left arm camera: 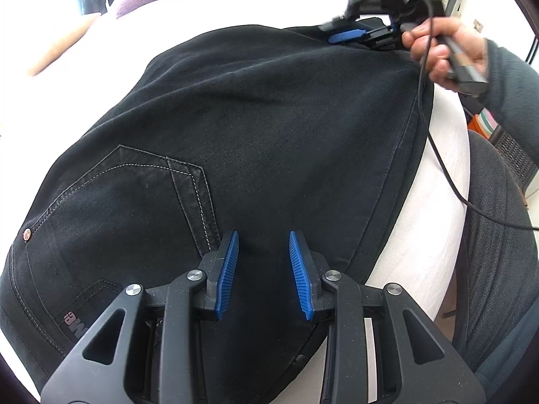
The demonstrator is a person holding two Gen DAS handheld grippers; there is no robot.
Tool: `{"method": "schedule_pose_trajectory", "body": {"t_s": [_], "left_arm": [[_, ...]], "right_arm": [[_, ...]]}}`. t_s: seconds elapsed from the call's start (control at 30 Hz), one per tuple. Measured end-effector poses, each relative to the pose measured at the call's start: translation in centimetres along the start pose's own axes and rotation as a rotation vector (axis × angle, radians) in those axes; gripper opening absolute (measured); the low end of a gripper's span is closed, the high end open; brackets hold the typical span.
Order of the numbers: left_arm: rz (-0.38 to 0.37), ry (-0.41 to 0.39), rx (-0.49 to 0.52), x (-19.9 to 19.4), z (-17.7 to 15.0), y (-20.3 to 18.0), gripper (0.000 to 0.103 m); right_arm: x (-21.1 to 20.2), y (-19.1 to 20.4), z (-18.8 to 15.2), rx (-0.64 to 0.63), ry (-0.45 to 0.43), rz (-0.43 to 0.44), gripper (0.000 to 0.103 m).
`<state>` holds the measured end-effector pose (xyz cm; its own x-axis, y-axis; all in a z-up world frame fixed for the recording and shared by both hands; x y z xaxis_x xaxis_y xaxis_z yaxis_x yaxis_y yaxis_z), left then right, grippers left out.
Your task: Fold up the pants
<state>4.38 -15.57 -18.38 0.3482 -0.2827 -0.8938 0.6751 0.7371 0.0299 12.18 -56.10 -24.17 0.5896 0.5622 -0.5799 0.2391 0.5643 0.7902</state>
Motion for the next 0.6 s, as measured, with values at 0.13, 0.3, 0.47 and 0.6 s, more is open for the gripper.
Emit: {"method": "schedule_pose_trajectory", "body": {"t_s": [0.13, 0.3, 0.47, 0.6], "left_arm": [[-0.009, -0.009, -0.001, 0.0, -0.3, 0.4, 0.030], [-0.007, -0.027, -0.014, -0.2, -0.9, 0.6, 0.030], [0.000, -0.035, -0.016, -0.1, -1.2, 0.6, 0.030], [0.006, -0.032, -0.007, -0.4, -1.5, 0.3, 0.030]], "right_arm": [[-5.0, -5.8, 2.8, 0.148, -0.218, -0.040, 0.000], [-11.4, -7.3, 3.3, 0.217, -0.372, -0.227, 0.010], [-9.7, -0.6, -2.2, -0.015, -0.194, 0.062, 0.035], [-8.5, -5.7, -5.6, 0.122, -0.143, -0.021, 0.000]]}}
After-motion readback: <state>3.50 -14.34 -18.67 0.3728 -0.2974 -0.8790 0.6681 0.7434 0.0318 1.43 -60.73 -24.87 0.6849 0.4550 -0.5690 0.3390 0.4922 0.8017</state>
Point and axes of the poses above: each gripper's, at about its wrist camera, not at the fingertips, and x roughly the way its jaws point, y to its left, z to its top, the point moved 2 cm from there along x, roughly the way its jaws point, and after that the axes turned 2 degrees about z, right-handed, at the moved point
